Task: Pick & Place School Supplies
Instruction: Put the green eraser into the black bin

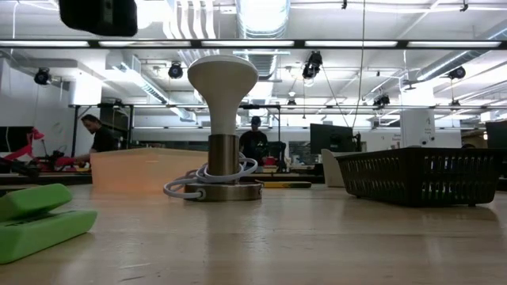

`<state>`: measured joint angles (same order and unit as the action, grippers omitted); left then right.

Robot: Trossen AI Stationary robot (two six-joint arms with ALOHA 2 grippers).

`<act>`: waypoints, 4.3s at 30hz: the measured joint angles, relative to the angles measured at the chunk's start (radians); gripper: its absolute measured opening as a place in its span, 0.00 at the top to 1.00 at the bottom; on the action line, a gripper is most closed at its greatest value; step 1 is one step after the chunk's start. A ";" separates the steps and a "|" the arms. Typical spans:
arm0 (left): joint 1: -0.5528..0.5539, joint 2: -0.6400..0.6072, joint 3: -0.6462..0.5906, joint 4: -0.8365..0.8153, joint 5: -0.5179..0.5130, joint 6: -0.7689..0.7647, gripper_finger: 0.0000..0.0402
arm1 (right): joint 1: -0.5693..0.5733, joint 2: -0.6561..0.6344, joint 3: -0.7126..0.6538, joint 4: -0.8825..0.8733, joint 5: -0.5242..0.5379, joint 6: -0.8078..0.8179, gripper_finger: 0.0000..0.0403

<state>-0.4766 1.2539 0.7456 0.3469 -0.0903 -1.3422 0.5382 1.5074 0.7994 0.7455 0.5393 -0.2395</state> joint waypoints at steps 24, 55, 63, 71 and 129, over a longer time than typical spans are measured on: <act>0.047 0.024 0.013 0.057 0.029 0.021 0.79 | -0.043 0.000 0.013 -0.114 -0.106 -0.132 0.72; 0.050 0.024 0.005 0.057 0.031 0.038 0.79 | -0.076 0.000 0.078 -0.217 -0.093 -0.044 0.72; 0.050 0.024 0.005 0.057 0.031 0.038 0.79 | -0.078 0.000 0.084 -0.218 -0.093 0.037 0.67; 0.050 0.024 0.004 0.057 0.031 0.038 0.79 | -0.083 0.000 0.082 -0.217 -0.100 0.050 0.51; 0.054 0.023 0.004 0.038 0.075 0.052 0.79 | -0.080 0.179 0.256 -0.218 -0.259 -0.136 0.57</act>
<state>-0.4221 1.2770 0.7494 0.3847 -0.0156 -1.2903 0.4580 1.6859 1.0558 0.5278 0.2801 -0.3750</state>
